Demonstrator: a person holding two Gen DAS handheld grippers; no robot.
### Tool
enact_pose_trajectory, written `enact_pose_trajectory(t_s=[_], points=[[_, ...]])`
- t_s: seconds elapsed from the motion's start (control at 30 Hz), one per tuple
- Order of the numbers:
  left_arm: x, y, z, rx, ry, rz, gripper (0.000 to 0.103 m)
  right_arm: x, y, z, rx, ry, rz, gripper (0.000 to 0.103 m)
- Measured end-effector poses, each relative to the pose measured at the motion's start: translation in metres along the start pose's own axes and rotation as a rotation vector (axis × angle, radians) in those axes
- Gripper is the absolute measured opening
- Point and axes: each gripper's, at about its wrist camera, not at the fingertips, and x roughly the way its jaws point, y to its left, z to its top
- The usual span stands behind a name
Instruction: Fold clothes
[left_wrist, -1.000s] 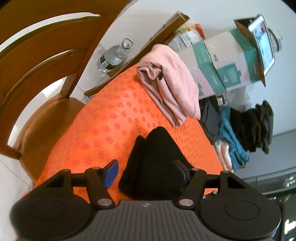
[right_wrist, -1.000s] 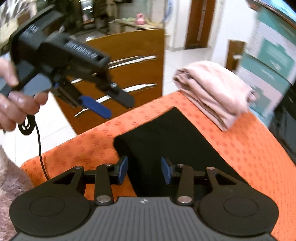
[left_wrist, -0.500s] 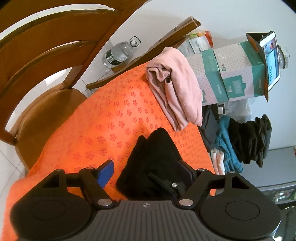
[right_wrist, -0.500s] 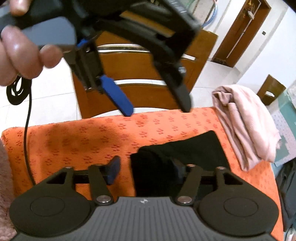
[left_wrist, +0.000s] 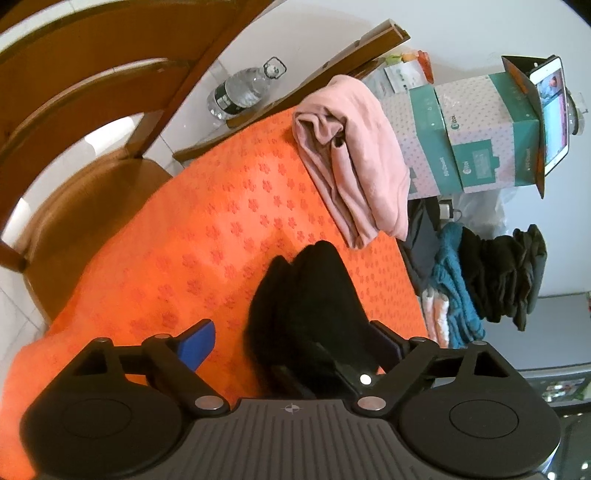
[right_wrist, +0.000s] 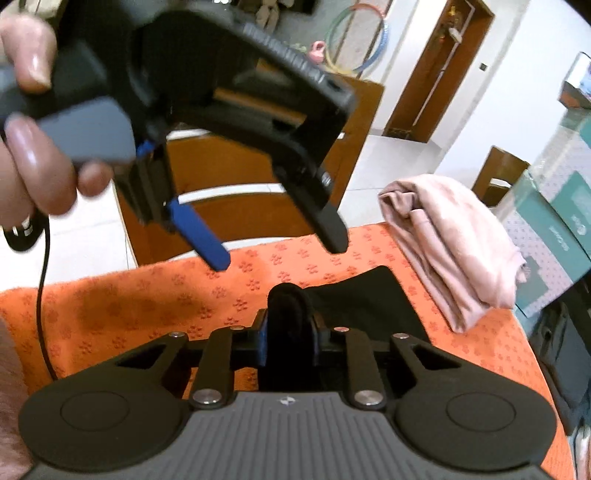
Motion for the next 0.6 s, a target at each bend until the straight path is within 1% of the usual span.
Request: enact_pose_trajectory(t_s=[0.17, 0.27, 0.43, 0.6], points=[[0.013, -0.008, -0.001, -0.006, 0.032, 0.015, 0.091, -0.019, -0.007, 0.002, 0.045, -0.038, -0.024, 0.024], [0.020, -0.014, -0.003, -0.003, 0.053, 0.005, 0.092, -0.031, -0.010, -0.001, 0.065, -0.060, -0.036, 0.024], [0.031, -0.023, -0.004, 0.002, 0.080, 0.005, 0.092, -0.046, -0.011, -0.005, 0.076, -0.085, -0.054, 0.024], [0.038, -0.030, -0.008, 0.017, 0.099, 0.020, 0.093, -0.055, -0.011, -0.009, 0.088, -0.102, -0.073, 0.024]])
